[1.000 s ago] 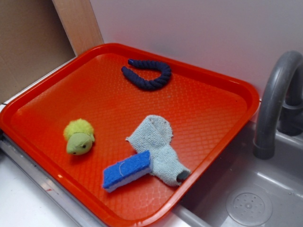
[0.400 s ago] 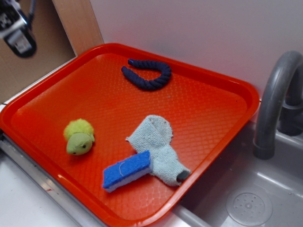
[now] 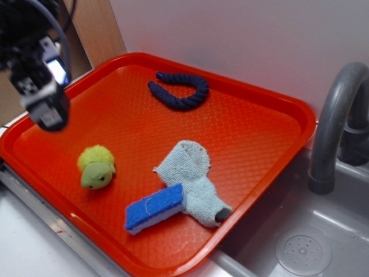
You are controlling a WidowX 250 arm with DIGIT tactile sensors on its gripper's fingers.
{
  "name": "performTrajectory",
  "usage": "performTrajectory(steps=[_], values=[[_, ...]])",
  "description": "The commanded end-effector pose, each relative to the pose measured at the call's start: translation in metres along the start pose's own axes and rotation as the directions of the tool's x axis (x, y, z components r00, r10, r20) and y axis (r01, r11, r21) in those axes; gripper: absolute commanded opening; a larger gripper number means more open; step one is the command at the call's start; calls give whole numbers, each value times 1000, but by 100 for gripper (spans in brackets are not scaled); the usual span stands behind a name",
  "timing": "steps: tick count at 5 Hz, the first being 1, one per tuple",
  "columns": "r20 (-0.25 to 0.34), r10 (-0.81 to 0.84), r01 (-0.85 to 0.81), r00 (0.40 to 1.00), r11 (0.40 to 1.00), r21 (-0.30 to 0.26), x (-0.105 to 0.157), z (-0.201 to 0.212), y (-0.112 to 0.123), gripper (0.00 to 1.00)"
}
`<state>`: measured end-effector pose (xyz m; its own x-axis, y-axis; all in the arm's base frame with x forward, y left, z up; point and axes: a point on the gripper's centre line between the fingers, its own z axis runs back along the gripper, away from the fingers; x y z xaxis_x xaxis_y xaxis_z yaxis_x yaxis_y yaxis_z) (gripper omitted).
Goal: Grab the blue sponge.
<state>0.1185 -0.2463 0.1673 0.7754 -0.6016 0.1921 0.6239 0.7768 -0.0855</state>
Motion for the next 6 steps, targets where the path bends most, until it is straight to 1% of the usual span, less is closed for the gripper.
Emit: performTrajectory(steps=[1,2,3,4,5,6], values=[[-46,-14,14,999,1000,2,8,-34,-16,100],[-85,-47,48,995,999,8,14,-55,-23,100],[-107,-113,114,988,993,4,24,-82,-33,100],[-147,-161,160,976,987,-17,27,-106,-37,100],[-205,-164,167,965,986,-4,26,-125,-42,100],[-252,-123,127,960,992,-3,21,-137,-37,100]])
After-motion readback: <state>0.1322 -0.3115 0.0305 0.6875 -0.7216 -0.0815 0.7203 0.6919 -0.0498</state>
